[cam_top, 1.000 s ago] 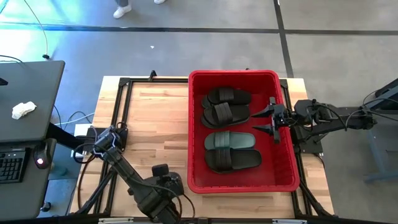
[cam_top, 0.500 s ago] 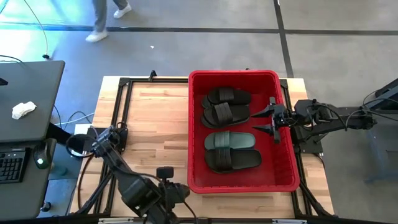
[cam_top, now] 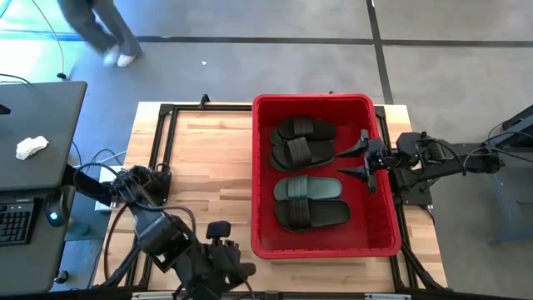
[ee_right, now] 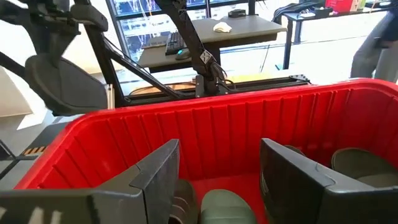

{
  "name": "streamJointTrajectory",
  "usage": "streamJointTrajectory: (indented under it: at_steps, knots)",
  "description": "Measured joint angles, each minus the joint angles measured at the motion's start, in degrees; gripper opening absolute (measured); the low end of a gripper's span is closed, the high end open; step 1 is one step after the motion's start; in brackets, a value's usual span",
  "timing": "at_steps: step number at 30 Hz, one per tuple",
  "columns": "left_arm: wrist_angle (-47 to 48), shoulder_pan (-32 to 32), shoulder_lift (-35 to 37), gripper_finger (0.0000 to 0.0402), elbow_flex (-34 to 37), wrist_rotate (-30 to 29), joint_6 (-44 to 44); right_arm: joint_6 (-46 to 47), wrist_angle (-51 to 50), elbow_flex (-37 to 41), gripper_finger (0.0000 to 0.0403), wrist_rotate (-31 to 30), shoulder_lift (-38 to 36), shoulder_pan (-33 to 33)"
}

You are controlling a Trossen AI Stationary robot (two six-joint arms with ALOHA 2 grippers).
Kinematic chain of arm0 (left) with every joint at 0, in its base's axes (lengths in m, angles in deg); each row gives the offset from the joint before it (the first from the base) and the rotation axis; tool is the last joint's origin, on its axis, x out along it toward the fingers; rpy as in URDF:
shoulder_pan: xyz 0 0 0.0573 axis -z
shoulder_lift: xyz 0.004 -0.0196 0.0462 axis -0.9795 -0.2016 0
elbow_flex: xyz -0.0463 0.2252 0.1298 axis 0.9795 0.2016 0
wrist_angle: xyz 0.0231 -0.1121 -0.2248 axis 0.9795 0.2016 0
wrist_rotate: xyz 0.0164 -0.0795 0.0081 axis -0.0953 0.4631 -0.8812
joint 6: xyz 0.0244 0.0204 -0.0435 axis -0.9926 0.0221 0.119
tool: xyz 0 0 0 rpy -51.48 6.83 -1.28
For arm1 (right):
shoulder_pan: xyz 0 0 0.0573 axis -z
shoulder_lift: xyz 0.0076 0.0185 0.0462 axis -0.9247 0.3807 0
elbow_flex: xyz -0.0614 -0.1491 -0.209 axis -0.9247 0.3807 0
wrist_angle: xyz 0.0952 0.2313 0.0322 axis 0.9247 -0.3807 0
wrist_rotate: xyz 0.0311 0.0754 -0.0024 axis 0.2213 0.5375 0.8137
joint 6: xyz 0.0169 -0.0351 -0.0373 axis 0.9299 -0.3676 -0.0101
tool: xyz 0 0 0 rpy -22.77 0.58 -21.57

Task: Pick and place slides into bin
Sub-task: Put the black slide into the red container

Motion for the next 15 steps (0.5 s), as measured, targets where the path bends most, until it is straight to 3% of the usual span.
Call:
streamJointTrajectory:
  at_steps: [6,15]
  knots:
    - [-7.5,0.0,3.2,0.0053,-0.1,-2.8,-4.9,0.2,1.2,0.0,0.0213,0.1,0.0,0.0]
    - [-14.9,-0.4,8.6,0.0052,-0.1,-15.5,-18.2,0.3,6.2,0.0,0.0213,2.3,0.0,0.0]
